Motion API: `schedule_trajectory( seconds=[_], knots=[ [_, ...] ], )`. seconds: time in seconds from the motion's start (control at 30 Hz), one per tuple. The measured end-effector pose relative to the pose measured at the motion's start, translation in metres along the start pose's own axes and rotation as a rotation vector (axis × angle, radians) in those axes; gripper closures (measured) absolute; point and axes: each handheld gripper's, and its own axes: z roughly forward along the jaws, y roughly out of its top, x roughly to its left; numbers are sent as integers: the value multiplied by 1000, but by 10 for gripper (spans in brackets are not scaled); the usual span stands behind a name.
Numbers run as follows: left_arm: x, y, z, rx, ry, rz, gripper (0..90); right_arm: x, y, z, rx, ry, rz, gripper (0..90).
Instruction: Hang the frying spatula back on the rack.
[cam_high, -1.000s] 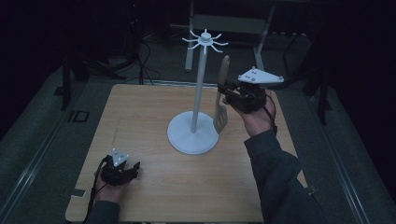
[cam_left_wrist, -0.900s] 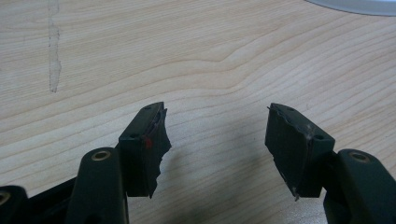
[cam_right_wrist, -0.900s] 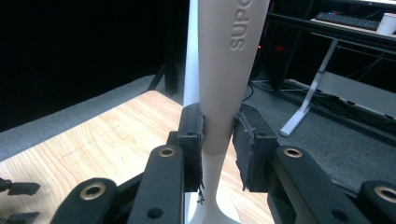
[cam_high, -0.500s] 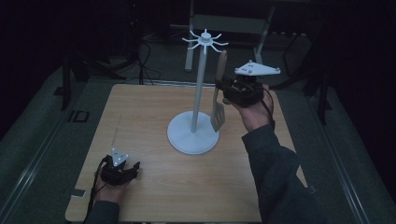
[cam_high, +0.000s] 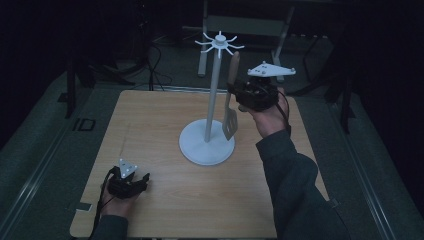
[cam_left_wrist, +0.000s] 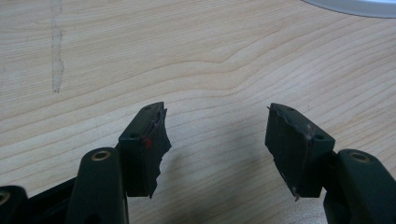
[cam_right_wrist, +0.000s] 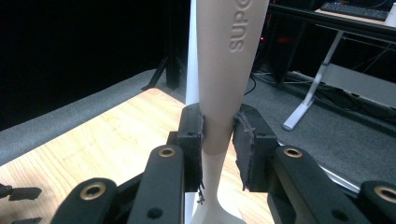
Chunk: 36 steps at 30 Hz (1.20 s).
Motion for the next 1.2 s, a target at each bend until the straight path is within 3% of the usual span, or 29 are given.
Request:
schedule_trajectory(
  seconds=[0.87,1.2],
  knots=[
    [0,0,0,-4,1,-3,387,1,3,18,5,-2,3,719],
    [-1,0,1,-4,1,-1,388,1,1,17,-10,-12,1,553]
  ],
)
